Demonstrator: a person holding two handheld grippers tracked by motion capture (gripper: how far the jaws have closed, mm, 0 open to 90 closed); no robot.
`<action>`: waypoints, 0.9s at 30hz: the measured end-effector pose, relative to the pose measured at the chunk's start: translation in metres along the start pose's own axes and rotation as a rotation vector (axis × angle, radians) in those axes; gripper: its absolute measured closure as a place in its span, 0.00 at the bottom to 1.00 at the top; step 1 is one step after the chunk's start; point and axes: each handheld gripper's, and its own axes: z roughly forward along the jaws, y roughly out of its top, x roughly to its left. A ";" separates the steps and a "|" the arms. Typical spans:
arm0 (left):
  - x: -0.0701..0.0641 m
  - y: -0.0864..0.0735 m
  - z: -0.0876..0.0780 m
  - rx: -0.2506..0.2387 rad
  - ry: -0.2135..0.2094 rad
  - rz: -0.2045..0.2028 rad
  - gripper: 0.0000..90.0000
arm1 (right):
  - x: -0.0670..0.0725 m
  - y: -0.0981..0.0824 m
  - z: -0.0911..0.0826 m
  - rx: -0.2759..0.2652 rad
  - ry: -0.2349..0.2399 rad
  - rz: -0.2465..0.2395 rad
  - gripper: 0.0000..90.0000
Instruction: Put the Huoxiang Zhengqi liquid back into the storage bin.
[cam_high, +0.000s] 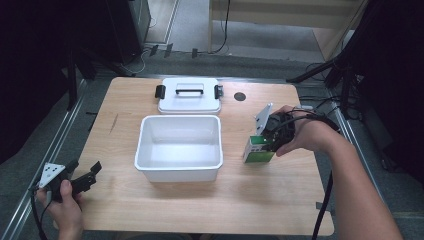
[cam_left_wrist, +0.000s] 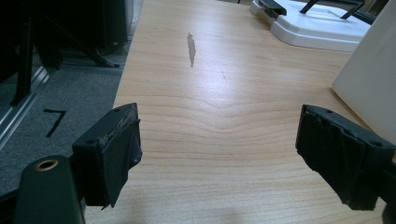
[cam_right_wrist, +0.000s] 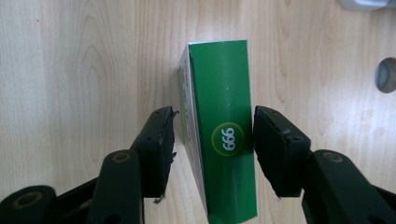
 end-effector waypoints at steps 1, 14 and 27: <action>0.000 0.000 0.000 0.000 0.000 0.000 0.17 | -0.001 0.001 0.002 0.012 0.010 -0.006 0.56; 0.000 0.000 0.000 0.009 0.002 -0.001 0.17 | -0.011 0.011 0.020 0.153 0.066 -0.025 0.65; 0.000 0.001 0.001 0.013 0.004 0.003 0.17 | -0.005 0.023 0.016 0.210 0.072 -0.009 0.71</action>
